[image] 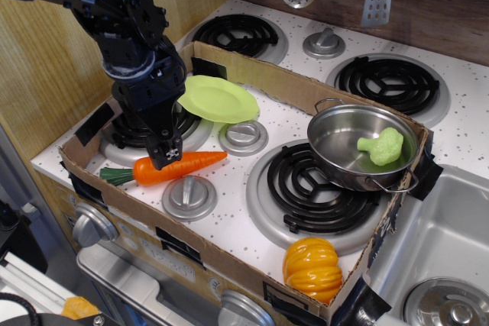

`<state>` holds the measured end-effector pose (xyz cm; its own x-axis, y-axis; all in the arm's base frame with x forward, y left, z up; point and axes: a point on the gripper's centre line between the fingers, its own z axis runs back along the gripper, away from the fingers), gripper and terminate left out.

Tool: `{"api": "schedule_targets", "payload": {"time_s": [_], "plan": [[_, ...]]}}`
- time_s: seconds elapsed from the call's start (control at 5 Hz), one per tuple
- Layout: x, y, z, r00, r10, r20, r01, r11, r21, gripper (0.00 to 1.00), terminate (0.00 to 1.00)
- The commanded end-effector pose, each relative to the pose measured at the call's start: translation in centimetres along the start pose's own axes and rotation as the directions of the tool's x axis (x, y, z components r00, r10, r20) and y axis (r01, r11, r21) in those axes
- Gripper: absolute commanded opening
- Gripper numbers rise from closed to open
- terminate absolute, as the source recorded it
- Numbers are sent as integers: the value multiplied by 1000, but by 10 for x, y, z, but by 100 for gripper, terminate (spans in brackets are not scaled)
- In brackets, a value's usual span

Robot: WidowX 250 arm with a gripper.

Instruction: Take broccoli out of pan

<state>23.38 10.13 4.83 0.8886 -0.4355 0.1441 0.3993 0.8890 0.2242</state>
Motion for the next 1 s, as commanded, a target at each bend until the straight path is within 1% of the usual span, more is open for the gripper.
{"api": "schedule_targets", "payload": {"time_s": [0.0,0.2,0.4,0.6,0.8], "plan": [[0,0,0,1000,0,0,0,1000,0,100,0],[8,5,19,999,-40,-6,40,999,34,100,0],[21,9,39,990,-138,35,138,990,19,100,0],[42,1,53,959,-271,85,271,963,10,100,0],[64,-13,59,911,-385,145,388,922,9,100,0]]}}
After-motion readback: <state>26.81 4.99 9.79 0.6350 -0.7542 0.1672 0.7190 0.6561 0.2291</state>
